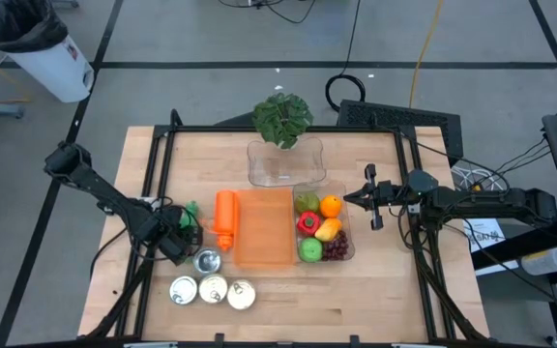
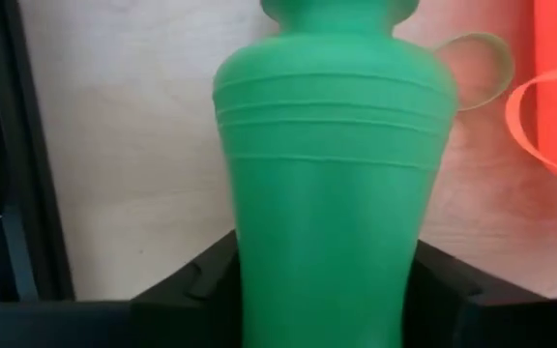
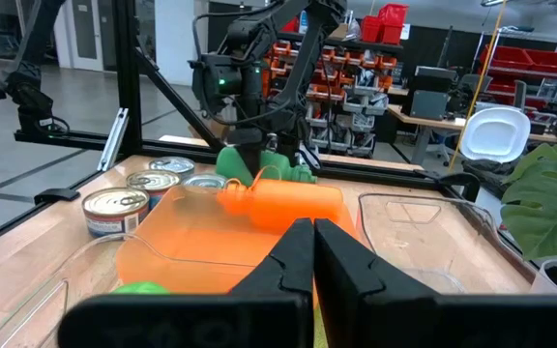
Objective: Pick & Place Food Item
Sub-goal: Put the green water bottle into the top transparent bin
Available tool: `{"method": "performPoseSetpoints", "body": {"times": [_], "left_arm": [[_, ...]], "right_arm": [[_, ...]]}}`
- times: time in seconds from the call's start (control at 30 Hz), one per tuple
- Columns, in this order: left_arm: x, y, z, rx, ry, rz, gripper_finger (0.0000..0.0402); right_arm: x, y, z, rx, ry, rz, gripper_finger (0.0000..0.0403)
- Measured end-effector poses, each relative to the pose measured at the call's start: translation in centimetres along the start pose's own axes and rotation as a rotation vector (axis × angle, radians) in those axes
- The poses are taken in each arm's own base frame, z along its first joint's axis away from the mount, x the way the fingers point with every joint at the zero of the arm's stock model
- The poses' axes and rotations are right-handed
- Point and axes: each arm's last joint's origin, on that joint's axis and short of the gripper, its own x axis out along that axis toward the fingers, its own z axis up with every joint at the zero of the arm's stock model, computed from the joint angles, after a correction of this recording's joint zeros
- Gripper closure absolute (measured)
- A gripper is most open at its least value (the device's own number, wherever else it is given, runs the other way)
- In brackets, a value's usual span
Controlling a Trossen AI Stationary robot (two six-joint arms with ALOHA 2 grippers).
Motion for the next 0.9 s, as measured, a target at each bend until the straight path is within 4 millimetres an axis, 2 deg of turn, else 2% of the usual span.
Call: {"method": "performPoseSetpoints", "body": {"times": [0.1, 0.23, 0.43, 0.67, 0.9], "left_arm": [[-0.9, 0.1, 0.3, -0.004, -0.004, -0.047, 0.0226], [-2.0, 0.1, 0.7, 0.018, 0.005, -0.106, 0.0228], [-5.2, 0.0, 1.8, 0.054, -0.075, -0.212, 0.0233], [-9.9, -0.8, 3.6, 0.133, -0.327, -0.402, 0.0232], [-13.7, -2.8, 5.6, 0.242, -0.625, -0.532, 0.0235]], "right_arm": [[0.0, 0.0, 0.0, 0.000, 0.000, 0.000, 0.0403], [0.0, 0.0, 0.0, 0.000, 0.000, 0.000, 0.0403], [0.0, 0.0, 0.0, 0.000, 0.000, 0.000, 0.0403], [0.0, 0.0, 0.0, 0.000, 0.000, 0.000, 0.0403], [0.0, 0.0, 0.0, 0.000, 0.000, 0.000, 0.0403]]}}
